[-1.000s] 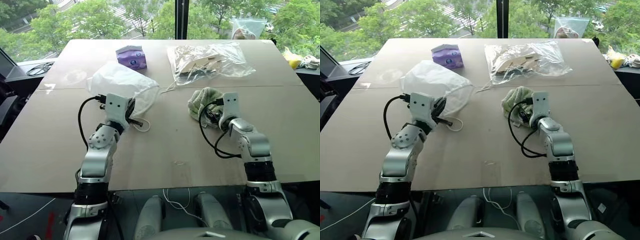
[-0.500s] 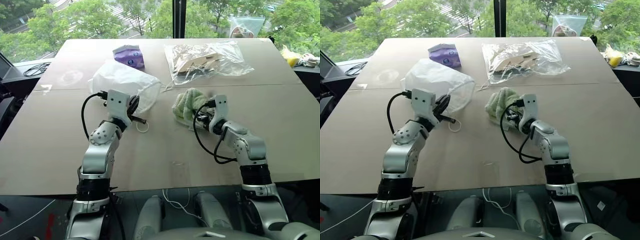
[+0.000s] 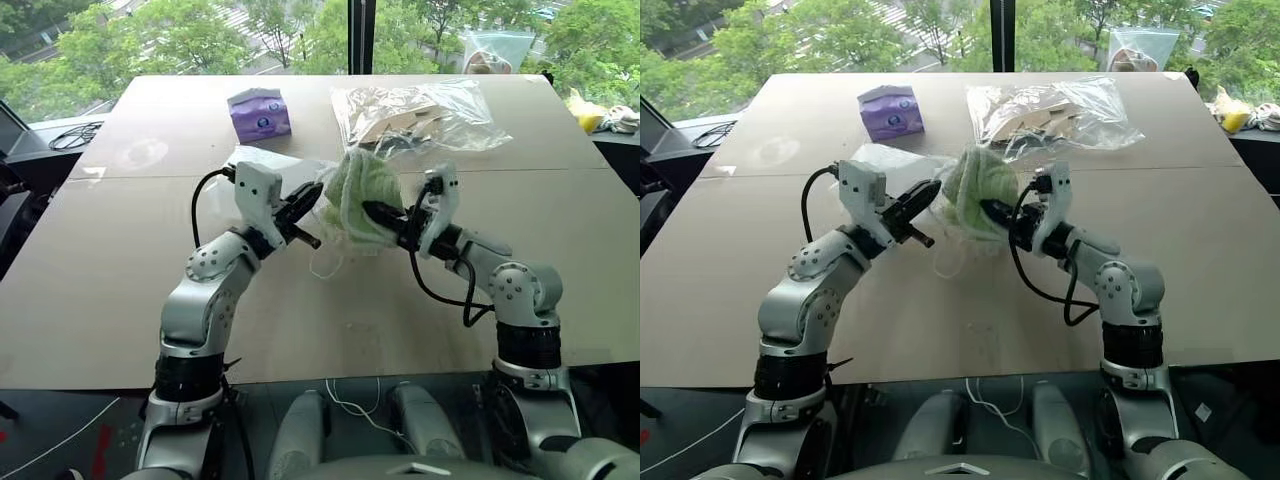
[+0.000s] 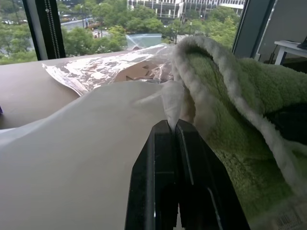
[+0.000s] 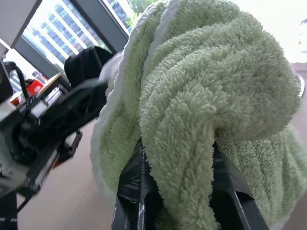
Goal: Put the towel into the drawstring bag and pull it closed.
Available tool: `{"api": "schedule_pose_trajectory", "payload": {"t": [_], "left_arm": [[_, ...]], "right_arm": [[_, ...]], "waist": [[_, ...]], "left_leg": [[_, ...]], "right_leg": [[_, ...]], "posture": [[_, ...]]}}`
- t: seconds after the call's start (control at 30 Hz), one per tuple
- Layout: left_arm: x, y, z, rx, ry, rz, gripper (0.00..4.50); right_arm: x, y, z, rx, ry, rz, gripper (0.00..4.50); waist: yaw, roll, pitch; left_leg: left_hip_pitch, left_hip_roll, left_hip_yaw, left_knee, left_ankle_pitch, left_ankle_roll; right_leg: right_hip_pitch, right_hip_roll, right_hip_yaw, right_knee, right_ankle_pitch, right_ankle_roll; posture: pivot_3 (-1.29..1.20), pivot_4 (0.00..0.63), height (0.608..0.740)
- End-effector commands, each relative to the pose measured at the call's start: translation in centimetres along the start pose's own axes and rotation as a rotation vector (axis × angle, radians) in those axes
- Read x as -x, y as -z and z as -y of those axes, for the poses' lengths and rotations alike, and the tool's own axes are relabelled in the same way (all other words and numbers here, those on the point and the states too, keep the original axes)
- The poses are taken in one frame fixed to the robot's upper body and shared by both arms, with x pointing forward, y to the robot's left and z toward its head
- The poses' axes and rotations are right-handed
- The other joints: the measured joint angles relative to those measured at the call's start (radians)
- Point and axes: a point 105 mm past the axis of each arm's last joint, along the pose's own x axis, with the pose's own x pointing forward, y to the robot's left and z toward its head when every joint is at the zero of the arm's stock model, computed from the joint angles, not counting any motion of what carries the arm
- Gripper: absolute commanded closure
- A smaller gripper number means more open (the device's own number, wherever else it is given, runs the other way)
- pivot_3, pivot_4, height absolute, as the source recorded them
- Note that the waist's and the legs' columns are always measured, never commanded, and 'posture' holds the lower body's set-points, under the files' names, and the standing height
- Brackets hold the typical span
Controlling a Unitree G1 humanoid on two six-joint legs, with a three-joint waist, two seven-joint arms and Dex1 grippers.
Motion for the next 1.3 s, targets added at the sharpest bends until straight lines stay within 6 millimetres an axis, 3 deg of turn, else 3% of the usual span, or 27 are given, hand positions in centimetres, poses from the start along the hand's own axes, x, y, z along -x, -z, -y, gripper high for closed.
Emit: {"api": "schedule_pose_trajectory", "payload": {"t": [0.03, 0.17, 0.43, 0.63, 0.77, 0.93, 1.13, 1.3], "left_arm": [[-0.1, -2.1, 0.0, 0.041, -0.016, 0.075, 4.50], [0.0, -2.1, 0.0, 0.059, -0.014, 0.076, 4.50], [1.4, -0.6, 3.3, 0.018, 0.266, -0.015, 4.50], [2.2, -0.3, 4.5, 0.024, 0.384, -0.050, 4.50], [2.5, -0.4, 5.0, 0.041, 0.417, -0.047, 4.50], [2.7, -0.4, 6.9, 0.053, 0.499, -0.043, 4.50], [2.9, -0.4, 8.5, 0.102, 0.583, -0.046, 4.50], [2.6, -0.6, 9.0, 0.121, 0.610, -0.034, 4.50]], "right_arm": [[0.1, 0.3, -1.8, 0.068, -0.076, -0.022, 4.48], [0.2, 0.4, -1.5, 0.084, -0.068, -0.029, 4.48], [-0.3, -1.2, -1.8, 0.118, -0.080, 0.005, 4.48], [-1.4, -2.5, -2.6, 0.071, -0.119, 0.066, 4.48], [-2.0, -5.6, -3.5, -0.197, -0.190, 0.306, 4.48], [-2.5, -6.5, -4.0, -0.505, -0.258, 0.434, 4.48], [-1.9, -9.2, -6.2, -0.737, -0.437, 0.554, 4.48], [-2.0, -10.4, -5.1, -1.004, -0.405, 0.612, 4.48]], "waist": [[0.000, 0.000, 0.000], [-0.001, 0.000, 0.000], [-0.004, 0.000, 0.000], [-0.003, 0.000, 0.001], [-0.004, 0.000, 0.001], [0.004, 0.001, 0.001], [-0.004, 0.002, 0.001], [-0.008, 0.002, 0.002]], "left_leg": [[0.000, 0.000, 0.000, 0.000, 0.000, 0.000], [0.000, 0.000, 0.000, 0.000, 0.000, 0.000], [0.000, 0.000, 0.001, 0.000, 0.000, 0.000], [0.000, 0.000, 0.000, 0.000, 0.000, 0.000], [0.000, 0.001, 0.000, 0.000, 0.000, 0.000], [-0.001, 0.001, 0.000, -0.001, 0.000, 0.000], [-0.002, 0.000, 0.000, -0.001, 0.000, 0.000], [-0.002, 0.001, 0.000, -0.002, 0.000, 0.000]], "right_leg": [[0.000, 0.000, 0.000, 0.000, 0.000, 0.000], [0.000, 0.000, 0.000, 0.000, 0.000, 0.000], [-0.001, 0.001, 0.000, 0.000, 0.000, 0.000], [-0.001, 0.001, 0.000, 0.000, -0.002, -0.003], [-0.001, 0.001, 0.000, 0.000, 0.000, 0.000], [-0.001, 0.000, 0.000, -0.001, 0.000, -0.001], [-0.001, 0.000, 0.000, -0.002, 0.000, -0.001], [-0.001, 0.001, 0.000, -0.002, 0.000, -0.001]], "posture": [[0.00, 0.150, 0.740], [0.00, 0.150, 0.740], [0.00, 0.150, 0.740], [0.00, 0.150, 0.740], [0.00, 0.150, 0.740], [0.00, 0.150, 0.740], [0.00, 0.150, 0.740], [0.00, 0.150, 0.740]]}}
